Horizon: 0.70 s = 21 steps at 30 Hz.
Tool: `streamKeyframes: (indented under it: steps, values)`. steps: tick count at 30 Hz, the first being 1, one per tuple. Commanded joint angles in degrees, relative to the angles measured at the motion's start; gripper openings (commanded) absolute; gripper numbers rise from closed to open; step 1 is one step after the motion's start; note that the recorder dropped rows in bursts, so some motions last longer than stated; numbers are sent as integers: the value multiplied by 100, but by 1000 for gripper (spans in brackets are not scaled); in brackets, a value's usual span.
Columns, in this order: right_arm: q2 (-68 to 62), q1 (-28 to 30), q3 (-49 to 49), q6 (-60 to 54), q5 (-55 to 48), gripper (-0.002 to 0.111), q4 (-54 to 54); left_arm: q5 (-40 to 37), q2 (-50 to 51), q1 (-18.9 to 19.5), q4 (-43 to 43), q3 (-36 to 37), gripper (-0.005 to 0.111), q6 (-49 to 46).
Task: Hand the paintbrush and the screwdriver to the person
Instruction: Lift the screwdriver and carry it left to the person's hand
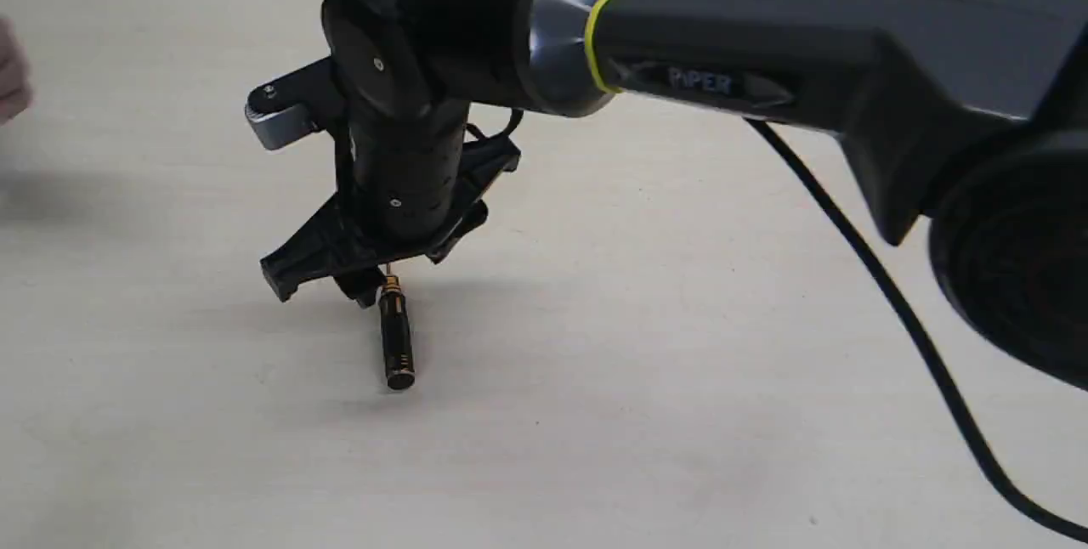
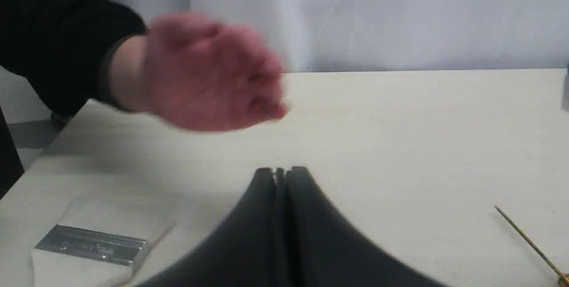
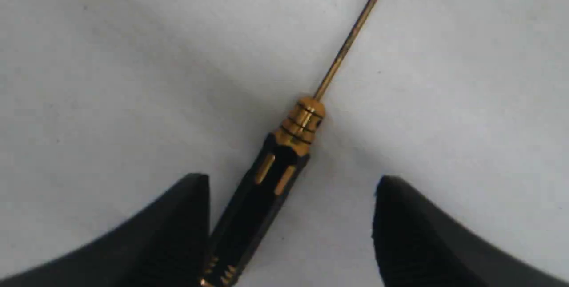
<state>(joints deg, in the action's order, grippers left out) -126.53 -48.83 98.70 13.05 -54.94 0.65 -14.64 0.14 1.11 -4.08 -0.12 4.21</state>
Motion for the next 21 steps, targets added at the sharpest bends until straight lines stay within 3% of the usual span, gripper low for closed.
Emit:
streamKeyframes:
  steps: [1,8,18,21]
  values:
    - [-165,6,-18,31,151,57,-65,31,-14,-47,17,12,0,12]
    - [-451,6,-18,31,172,54,-134,31,-14,-47,17,12,0,12]
    - [-524,6,-7,-102,66,7,-111,31,-14,-47,17,12,0,12]
    - [-429,6,-7,-339,-179,4,-111,47,-14,-47,17,12,0,12]
